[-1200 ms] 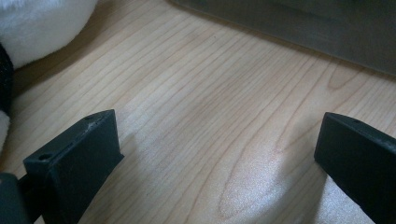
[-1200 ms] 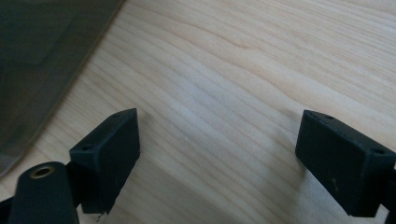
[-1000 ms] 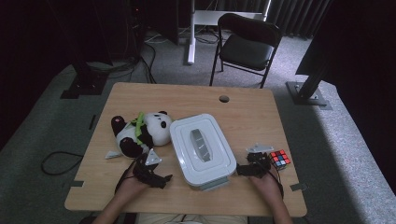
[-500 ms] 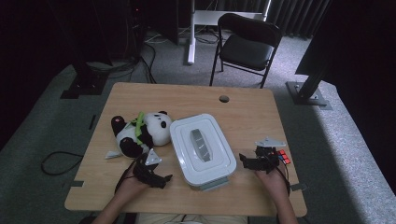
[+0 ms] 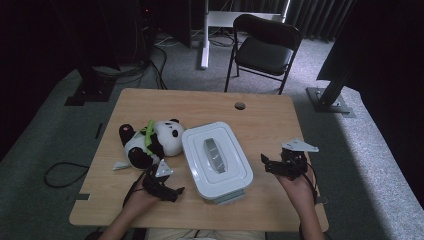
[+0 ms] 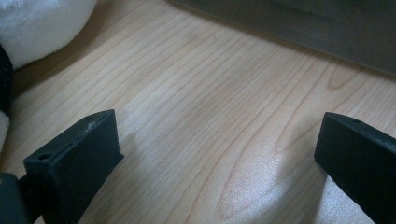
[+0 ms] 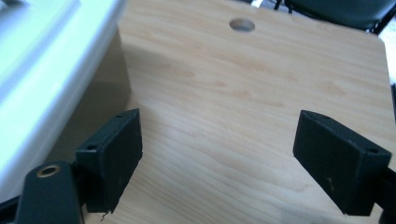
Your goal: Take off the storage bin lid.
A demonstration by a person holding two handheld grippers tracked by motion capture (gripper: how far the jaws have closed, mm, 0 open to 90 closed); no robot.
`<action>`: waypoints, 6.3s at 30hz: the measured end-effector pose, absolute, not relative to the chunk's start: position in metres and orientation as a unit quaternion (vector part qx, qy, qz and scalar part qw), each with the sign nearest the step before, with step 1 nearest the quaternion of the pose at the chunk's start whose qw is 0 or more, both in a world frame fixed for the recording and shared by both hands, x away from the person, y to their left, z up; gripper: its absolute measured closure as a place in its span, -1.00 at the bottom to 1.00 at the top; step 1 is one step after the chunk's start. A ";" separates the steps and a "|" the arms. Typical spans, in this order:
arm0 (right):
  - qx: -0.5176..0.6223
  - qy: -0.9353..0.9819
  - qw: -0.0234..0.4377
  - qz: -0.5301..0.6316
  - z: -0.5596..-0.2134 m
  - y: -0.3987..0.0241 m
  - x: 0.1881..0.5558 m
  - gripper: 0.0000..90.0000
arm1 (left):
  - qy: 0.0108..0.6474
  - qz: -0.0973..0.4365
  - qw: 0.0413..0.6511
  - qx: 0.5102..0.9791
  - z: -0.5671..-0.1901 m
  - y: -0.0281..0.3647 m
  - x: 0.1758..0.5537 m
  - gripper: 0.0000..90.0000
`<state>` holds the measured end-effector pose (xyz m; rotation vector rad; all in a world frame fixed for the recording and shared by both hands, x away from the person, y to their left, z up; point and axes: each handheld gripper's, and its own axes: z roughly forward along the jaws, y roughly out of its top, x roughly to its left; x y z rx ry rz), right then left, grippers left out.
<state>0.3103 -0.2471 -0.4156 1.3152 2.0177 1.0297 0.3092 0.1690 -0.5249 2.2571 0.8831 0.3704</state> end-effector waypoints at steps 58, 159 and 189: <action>0.363 0.800 0.214 0.427 -0.399 -0.113 0.278 0.03 | 0.338 0.141 0.338 0.867 -0.525 0.169 0.309 -0.98; 0.579 0.661 0.264 0.398 -0.471 -0.251 0.422 0.51 | 0.337 0.140 0.337 0.868 -0.525 0.169 0.309 -0.98; 0.603 0.679 0.222 0.355 -0.513 -0.242 0.452 0.51 | 0.338 0.140 0.337 0.868 -0.525 0.169 0.309 -0.98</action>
